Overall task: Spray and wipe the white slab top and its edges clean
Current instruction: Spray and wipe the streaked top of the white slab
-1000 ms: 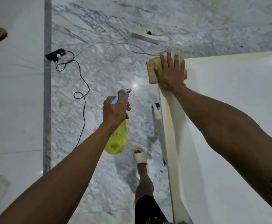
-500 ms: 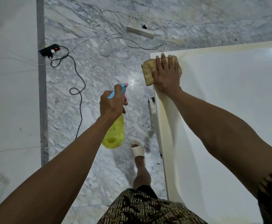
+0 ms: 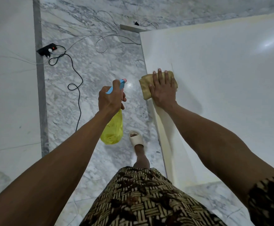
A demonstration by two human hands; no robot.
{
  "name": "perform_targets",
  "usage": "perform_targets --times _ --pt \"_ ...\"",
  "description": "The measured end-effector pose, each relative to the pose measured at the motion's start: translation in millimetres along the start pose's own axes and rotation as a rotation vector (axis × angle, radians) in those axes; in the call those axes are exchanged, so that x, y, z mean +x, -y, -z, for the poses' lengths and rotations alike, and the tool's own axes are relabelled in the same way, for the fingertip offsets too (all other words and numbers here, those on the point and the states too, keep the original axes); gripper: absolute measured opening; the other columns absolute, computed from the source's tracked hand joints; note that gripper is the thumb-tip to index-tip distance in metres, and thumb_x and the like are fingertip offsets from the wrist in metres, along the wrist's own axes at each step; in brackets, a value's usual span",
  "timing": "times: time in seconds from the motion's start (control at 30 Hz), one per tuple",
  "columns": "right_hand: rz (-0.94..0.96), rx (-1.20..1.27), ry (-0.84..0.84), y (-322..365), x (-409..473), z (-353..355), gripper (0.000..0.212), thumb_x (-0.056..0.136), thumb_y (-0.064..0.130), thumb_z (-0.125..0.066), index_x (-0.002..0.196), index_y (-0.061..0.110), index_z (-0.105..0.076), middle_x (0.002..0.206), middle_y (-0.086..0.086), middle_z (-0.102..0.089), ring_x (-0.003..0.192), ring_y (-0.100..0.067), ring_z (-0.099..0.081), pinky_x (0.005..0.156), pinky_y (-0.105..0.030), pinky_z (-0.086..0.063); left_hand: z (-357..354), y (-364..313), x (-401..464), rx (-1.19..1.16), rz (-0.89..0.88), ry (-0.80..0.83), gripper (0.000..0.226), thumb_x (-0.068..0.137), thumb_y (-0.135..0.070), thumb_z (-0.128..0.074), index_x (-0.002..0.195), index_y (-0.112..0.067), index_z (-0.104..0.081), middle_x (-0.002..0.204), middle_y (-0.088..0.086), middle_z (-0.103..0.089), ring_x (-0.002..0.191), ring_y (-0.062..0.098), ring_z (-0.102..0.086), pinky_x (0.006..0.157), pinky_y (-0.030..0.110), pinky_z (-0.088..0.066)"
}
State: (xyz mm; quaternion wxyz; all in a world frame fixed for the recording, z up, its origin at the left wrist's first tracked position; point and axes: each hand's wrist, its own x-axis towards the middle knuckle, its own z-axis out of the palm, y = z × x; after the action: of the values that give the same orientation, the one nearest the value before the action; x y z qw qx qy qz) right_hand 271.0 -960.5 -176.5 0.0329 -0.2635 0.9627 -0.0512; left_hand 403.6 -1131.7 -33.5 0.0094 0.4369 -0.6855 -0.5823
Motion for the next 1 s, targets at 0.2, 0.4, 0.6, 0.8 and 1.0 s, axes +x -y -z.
perform_targets --times 0.2,0.4,0.6,0.8,1.0 --pt "-0.028 -0.03 -0.018 1.8 -113.0 -2.8 0.059 0.105 0.044 -0.019 0.157 0.016 -0.02 0.164 -0.01 -0.02 0.151 -0.035 -0.019 0.119 -0.055 -0.02 9.8 43.7 -75.7 0.021 -0.018 0.027 0.063 0.087 -0.058 -0.044 0.067 -0.006 -0.071 0.06 0.008 -0.071 0.066 0.042 -0.073 0.066 0.057 -0.062" --pt "-0.019 -0.017 -0.024 -2.7 -210.0 -11.2 0.06 0.106 0.042 -0.024 0.155 0.01 -0.026 0.161 -0.018 -0.026 0.147 -0.043 -0.023 0.117 -0.06 -0.023 9.6 89.1 -152.0 0.006 -0.048 0.021 0.063 0.095 -0.054 -0.046 0.068 -0.003 -0.071 0.065 0.013 -0.072 0.058 0.033 -0.068 0.063 0.05 -0.06" --pt "-0.007 -0.006 -0.004 -7.8 -291.1 -16.0 0.061 0.106 0.044 -0.019 0.157 0.009 -0.021 0.162 -0.018 -0.022 0.149 -0.043 -0.019 0.117 -0.06 -0.021 2.9 116.0 -217.5 0.014 -0.028 0.056 0.063 0.087 -0.058 -0.046 0.067 -0.003 -0.07 0.065 0.015 -0.072 0.06 0.04 -0.069 0.063 0.052 -0.061" --pt "-0.022 0.0 0.026 -6.8 -340.0 -10.9 0.061 0.105 0.043 -0.025 0.156 0.009 -0.025 0.161 -0.017 -0.025 0.148 -0.043 -0.021 0.116 -0.061 -0.023 -5.7 133.1 -257.5 0.006 -0.037 0.069 0.06 0.097 -0.049 -0.047 0.063 -0.005 -0.07 0.062 0.013 -0.071 0.059 0.036 -0.068 0.064 0.054 -0.062" --pt "0.025 -0.022 0.087 -11.8 -372.4 -9.5 0.064 0.104 0.044 -0.017 0.158 0.01 -0.017 0.164 -0.016 -0.016 0.15 -0.042 -0.012 0.118 -0.06 -0.017 -12.4 143.8 -285.1 0.041 -0.042 0.043 0.062 0.094 -0.053 -0.044 0.064 -0.007 -0.073 0.066 0.012 -0.075 0.06 0.038 -0.072 0.072 0.058 -0.065"
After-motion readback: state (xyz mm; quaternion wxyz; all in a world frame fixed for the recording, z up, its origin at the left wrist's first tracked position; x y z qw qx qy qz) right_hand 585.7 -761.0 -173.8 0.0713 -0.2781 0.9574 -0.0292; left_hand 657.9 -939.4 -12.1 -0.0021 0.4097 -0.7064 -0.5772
